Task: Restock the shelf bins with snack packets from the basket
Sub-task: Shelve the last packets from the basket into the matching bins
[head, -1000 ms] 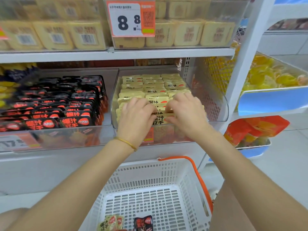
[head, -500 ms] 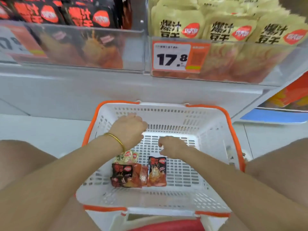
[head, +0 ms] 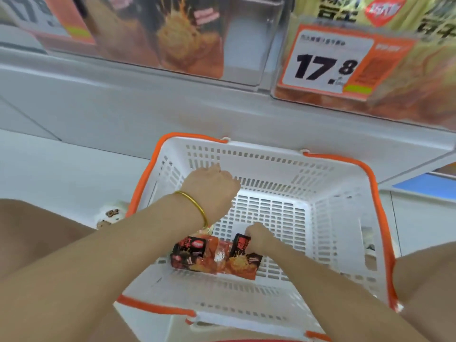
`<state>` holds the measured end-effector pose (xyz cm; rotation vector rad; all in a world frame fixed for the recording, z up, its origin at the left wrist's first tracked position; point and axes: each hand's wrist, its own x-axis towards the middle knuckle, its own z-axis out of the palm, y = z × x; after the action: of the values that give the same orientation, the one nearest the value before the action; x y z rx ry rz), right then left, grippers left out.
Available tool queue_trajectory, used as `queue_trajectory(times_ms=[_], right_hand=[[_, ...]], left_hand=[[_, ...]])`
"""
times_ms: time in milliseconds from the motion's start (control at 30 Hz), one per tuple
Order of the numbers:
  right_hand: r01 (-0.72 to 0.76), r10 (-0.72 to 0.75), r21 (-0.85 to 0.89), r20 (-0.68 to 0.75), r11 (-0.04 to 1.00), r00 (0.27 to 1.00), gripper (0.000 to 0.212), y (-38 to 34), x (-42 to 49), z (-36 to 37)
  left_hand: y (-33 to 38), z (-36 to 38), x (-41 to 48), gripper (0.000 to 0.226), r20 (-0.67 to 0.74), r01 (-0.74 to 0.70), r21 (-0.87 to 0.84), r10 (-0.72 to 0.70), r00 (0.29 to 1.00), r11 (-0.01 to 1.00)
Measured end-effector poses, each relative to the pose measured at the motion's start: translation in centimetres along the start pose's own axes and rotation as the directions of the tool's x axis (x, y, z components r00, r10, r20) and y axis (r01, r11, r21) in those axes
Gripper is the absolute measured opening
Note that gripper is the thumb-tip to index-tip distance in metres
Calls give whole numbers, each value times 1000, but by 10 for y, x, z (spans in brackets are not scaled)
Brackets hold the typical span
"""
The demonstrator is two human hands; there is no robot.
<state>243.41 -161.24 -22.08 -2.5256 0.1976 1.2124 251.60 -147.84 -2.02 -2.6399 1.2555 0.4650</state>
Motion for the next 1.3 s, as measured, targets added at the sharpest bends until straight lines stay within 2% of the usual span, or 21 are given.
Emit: queue_trajectory(times_ms=[33,100,200,267,401,467,501,567,601,668,734,801,835,901,968,1001,1068,1135,1202,1302], right_hand=[[24,-25,21,38,999,999,35,-2,-5,-12],[86,-88,56,26,995,996,37,-11,-21,-47],[227,-213,91,-136,970,967,25,-40,-67,-122],[340,-290,137,-295,930,910,22,-61,-105,-166],[535,-288,275,-606,799,742,21,-98,-165,-219],[604,-281,300,-677,738,680,17,-114,-182,-237],[634,-280,342,-682,694,675,25,-123,-190,-245],[689,-303,382,-692,615,655,36,-144,-202,-262],[717,-318,326,-730,616,605,33,-154,-206,-271],[742,-333,133,-832,657,444,29,-176,-213,-287],[755,-304,33,-903,655,303,31,-200,-214,-306],[810,-292,2,-932,587,214,35,-227,-211,-323],[818,-295,-38,-941,574,164,35,-241,-209,-330],[799,-328,-124,-940,588,95,31,-266,-200,-340],[761,-355,-184,-933,622,64,30,-284,-190,-343],[730,-375,-215,-925,649,61,31,-290,-184,-343],[637,-430,-285,-899,716,82,33,-296,-176,-343],[554,-478,-335,-868,762,132,36,-298,-172,-345],[540,-484,-336,-861,772,157,35,-303,-178,-348],[474,-502,-389,-854,790,137,21,-313,-185,-357]], left_hand=[[0,0,-1,23,23,13,-35,-12,1000,999],[-1,-2,-2,29,62,41,-111,-34,997,993],[-12,-15,-4,36,64,98,-251,-84,994,963],[-24,-32,-5,40,31,128,-373,-126,992,919],[-52,-84,-21,31,-147,70,-543,-176,973,837],[-71,-115,-36,32,-282,17,-557,-209,936,830],[-82,-130,-44,31,-346,0,-562,-235,908,827],[-105,-153,-58,26,-463,-51,-584,-281,841,810],[-114,-160,-64,23,-528,-104,-596,-291,798,796],[-131,-168,-73,26,-660,-231,-631,-356,662,741],[-148,-169,-80,26,-729,-322,-664,-489,478,675],[-167,-169,-87,21,-758,-335,-653,-580,300,680],[-176,-169,-90,20,-762,-316,-647,-605,233,694],[-193,-169,-94,21,-747,-269,-662,-646,159,699],[-206,-164,-94,22,-722,-237,-689,-677,144,685],[-211,-161,-94,23,-701,-209,-712,-695,159,670],[-218,-154,-92,23,-654,-155,-756,-724,218,636],[-222,-147,-90,23,-630,-96,-771,-733,258,629],[-224,-145,-91,21,-618,-38,-774,-740,266,632],[-230,-143,-90,15,-615,42,-763,-743,265,646]])
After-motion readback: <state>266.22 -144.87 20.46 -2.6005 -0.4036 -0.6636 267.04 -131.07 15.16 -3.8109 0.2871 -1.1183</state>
